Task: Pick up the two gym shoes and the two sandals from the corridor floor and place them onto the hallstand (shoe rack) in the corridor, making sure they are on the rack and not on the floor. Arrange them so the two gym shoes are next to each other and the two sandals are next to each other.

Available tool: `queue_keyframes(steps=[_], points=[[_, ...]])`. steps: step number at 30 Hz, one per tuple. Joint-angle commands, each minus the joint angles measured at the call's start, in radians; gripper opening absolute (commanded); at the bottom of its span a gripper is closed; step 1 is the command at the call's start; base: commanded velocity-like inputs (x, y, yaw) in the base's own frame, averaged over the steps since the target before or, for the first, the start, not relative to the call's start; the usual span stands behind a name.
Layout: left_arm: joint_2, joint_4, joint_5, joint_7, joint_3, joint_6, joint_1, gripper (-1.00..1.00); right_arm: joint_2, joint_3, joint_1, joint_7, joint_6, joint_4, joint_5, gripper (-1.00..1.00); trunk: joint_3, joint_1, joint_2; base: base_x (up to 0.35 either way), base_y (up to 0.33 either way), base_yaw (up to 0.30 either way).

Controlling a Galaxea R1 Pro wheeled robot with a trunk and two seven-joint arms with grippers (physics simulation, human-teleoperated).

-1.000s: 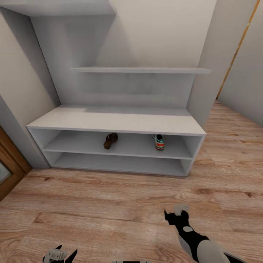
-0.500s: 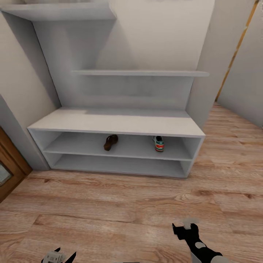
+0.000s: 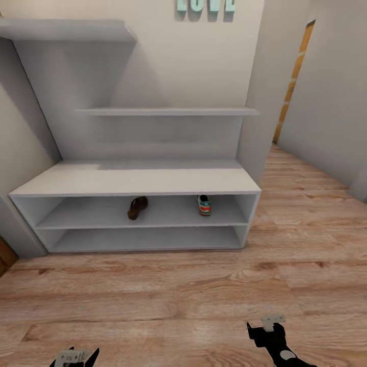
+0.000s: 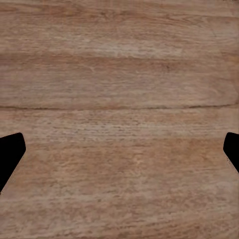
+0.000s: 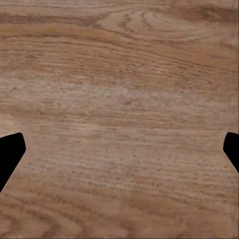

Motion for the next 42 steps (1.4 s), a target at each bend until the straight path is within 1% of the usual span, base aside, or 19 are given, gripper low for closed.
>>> queue_keyframes(steps=[1, 6, 7, 14, 15, 17, 22, 24, 25, 31, 42], points=[[-0.001, 0.001, -0.01, 0.003, 0.008, -0.006, -0.001, 1.0, 0.0, -0.006, 0.001, -0.005, -0.003, 0.002, 0.01, 1.0, 0.002, -0.004, 0.007, 0.0, 0.0, -0.267], [-0.004, 0.004, -0.01, 0.046, 0.008, -0.006, -0.001, 1.0, 0.002, -0.006, 0.011, -0.004, -0.004, 0.003, 0.01, 1.0, 0.018, -0.023, 0.042, 0.0, 0.0, -0.268], [-0.005, 0.006, -0.009, 0.062, 0.009, -0.006, -0.001, 1.0, 0.003, -0.006, 0.016, -0.004, -0.004, 0.003, 0.01, 1.0, 0.021, -0.027, 0.049, 0.0, 0.0, -0.27], [-0.006, 0.013, -0.007, 0.105, 0.01, -0.006, -0.001, 1.0, 0.002, -0.007, 0.03, -0.004, -0.005, 0.002, 0.004, 1.0, 0.043, -0.054, 0.098, 0.0, 0.0, -0.271], [-0.007, 0.014, -0.007, 0.121, 0.01, -0.006, -0.001, 1.0, 0.002, -0.01, 0.033, -0.003, -0.005, 0.001, -0.025, 1.0, 0.046, -0.058, 0.105, 0.0, 0.0, -0.272], [-0.008, 0.015, -0.007, 0.13, 0.01, -0.006, -0.001, 1.0, 0.001, -0.012, 0.034, -0.003, -0.005, 0.001, -0.053, 1.0, 0.053, -0.065, 0.119, 0.0, 0.0, -0.272], [-0.008, 0.015, -0.005, 0.172, 0.01, -0.006, -0.001, 1.0, -0.002, -0.013, 0.036, -0.002, -0.005, 0.002, -0.14, 1.0, 0.068, -0.085, 0.154, 0.0, 0.0, -0.272], [-0.009, 0.016, -0.004, 0.193, 0.01, -0.006, -0.001, 1.0, -0.002, -0.013, 0.039, -0.002, -0.005, 0.003, -0.168, 1.0, 0.074, -0.092, 0.168, 0.0, 0.0, -0.272], [-0.009, 0.016, -0.003, 0.222, 0.01, -0.006, -0.001, 1.0, -0.002, -0.013, 0.043, -0.001, -0.006, 0.003, -0.194, 1.0, 0.078, -0.096, 0.175, 0.0, 0.0, -0.272], [-0.011, 0.026, -0.002, 0.253, 0.01, -0.006, -0.001, 1.0, 0.001, -0.012, 0.048, 0.0, -0.007, 0.004, -0.212, 1.0, 0.096, -0.119, 0.217, 0.0, 0.0, -0.272], [-0.012, 0.053, -0.004, 0.265, 0.009, -0.006, -0.001, 1.0, 0.005, -0.011, 0.057, 0.001, -0.01, 0.003, -0.218, 1.0, 0.131, -0.161, 0.294, 0.0, 0.0, -0.272]])
